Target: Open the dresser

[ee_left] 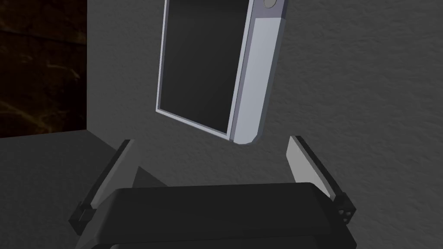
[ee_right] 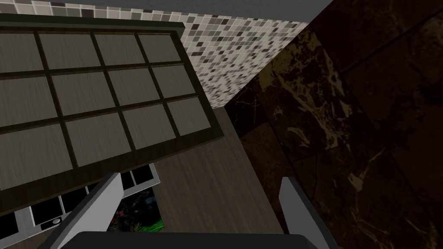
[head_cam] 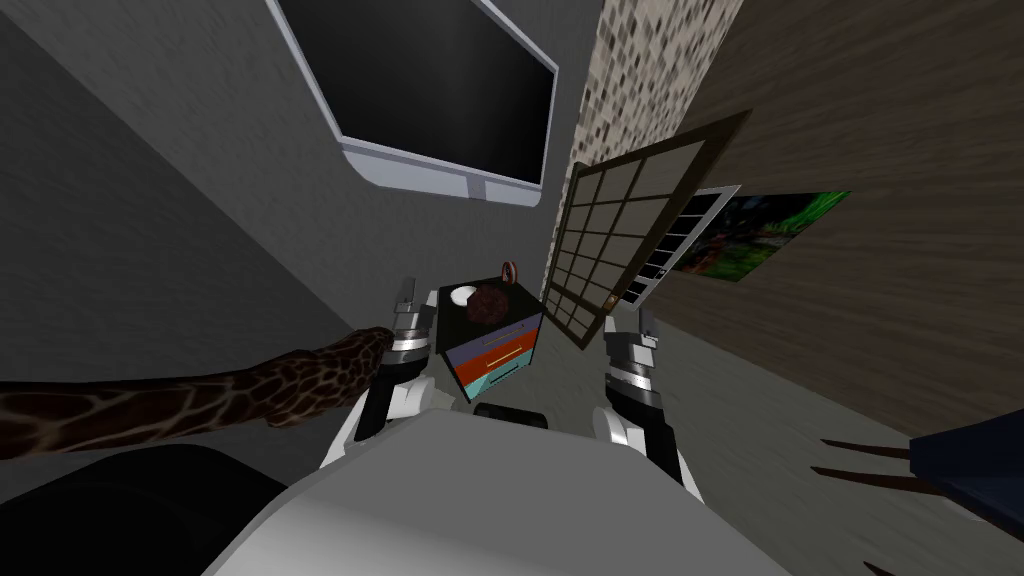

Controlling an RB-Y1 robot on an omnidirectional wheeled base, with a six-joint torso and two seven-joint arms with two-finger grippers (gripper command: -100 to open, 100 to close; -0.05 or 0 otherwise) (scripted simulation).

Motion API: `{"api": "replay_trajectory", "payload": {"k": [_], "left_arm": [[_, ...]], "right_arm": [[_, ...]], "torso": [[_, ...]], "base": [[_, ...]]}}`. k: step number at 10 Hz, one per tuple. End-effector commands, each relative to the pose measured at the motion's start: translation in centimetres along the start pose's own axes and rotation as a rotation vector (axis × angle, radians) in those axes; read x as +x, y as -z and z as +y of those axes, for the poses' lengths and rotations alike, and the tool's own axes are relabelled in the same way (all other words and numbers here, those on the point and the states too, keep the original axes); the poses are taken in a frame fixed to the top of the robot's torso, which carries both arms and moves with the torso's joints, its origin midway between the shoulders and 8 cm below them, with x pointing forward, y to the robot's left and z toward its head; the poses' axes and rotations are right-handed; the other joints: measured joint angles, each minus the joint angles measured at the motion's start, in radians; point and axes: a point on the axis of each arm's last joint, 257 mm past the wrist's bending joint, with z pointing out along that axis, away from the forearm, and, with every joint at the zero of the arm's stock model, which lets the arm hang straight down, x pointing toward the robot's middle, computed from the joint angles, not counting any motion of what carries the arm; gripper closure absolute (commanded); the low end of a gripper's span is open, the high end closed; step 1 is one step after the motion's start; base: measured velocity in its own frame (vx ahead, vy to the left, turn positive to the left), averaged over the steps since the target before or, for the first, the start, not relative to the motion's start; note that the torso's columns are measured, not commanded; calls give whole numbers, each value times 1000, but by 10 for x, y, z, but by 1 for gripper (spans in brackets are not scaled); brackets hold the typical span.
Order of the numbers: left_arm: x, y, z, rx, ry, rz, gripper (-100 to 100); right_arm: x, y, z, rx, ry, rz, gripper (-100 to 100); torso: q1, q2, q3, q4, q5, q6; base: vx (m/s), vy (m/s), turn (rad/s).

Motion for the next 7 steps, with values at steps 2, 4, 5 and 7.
{"api": "replay_trajectory", "payload": {"k": [2,4,5,7], "left_arm": [[0,0,0,0,0,0,0],[0,0,0,0,0,0,0],[0,0,0,0,0,0,0],[0,0,0,0,0,0,0]], "right_arm": [[0,0,0,0,0,0,0],[0,0,0,0,0,0,0],[0,0,0,0,0,0,0],[0,0,0,0,0,0,0]], "torso": [[0,104,-209,105,0,0],[0,248,-497,249,0,0],[0,322,-644,322,0,0],[0,470,-939,470,0,0]], "base": [[0,0,0],[0,0,0],[0,0,0],[0,0,0]]}}
